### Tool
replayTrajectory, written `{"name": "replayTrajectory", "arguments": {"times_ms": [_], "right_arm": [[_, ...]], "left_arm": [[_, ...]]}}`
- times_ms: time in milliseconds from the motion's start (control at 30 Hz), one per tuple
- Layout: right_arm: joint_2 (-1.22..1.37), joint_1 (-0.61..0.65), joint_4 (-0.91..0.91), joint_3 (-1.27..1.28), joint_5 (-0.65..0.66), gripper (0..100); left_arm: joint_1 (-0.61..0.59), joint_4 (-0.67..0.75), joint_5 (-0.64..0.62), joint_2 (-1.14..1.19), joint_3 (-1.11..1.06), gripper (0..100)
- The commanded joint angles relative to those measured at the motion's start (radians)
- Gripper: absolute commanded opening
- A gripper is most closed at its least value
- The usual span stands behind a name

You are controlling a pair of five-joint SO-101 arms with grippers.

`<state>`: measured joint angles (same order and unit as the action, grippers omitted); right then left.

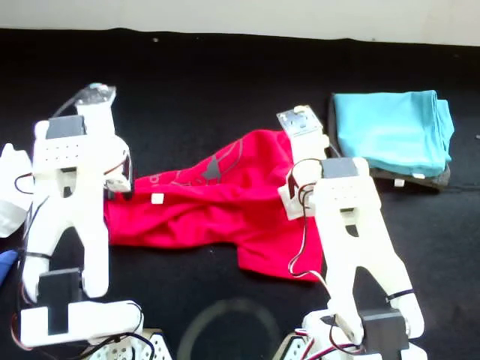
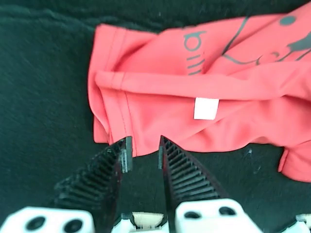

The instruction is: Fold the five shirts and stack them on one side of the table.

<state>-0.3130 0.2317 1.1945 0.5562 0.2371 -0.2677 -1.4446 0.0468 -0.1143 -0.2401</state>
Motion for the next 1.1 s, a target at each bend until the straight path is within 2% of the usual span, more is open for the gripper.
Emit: {"name": "replayTrajectory", "arguments": {"times_ms": [0, 233, 333, 433, 767, 967, 1067], "right_arm": [[-0.045, 0.001, -0.008, 0.002, -0.003, 0.5], [-0.045, 0.001, -0.008, 0.002, -0.003, 0.5], [-0.045, 0.001, -0.008, 0.002, -0.003, 0.5], [-0.045, 0.001, -0.008, 0.007, -0.003, 0.5], [-0.045, 0.001, -0.008, 0.010, -0.003, 0.5], [-0.045, 0.001, -0.008, 0.010, -0.003, 0.5], [-0.045, 0.001, -0.008, 0.010, -0.003, 0.5]], "left_arm": [[0.010, -0.002, 0.009, -0.033, 0.015, 10], [-0.042, 0.141, 0.015, 0.070, -0.047, 10], [-0.059, 0.186, 0.098, 0.111, -0.047, 10], [-0.061, 0.190, 0.146, 0.133, -0.048, 10], [-0.061, 0.199, 0.152, 0.148, -0.050, 15], [-0.099, 0.288, 0.153, 0.150, -0.051, 15], [-0.104, 0.290, 0.213, 0.150, -0.064, 15]]}}
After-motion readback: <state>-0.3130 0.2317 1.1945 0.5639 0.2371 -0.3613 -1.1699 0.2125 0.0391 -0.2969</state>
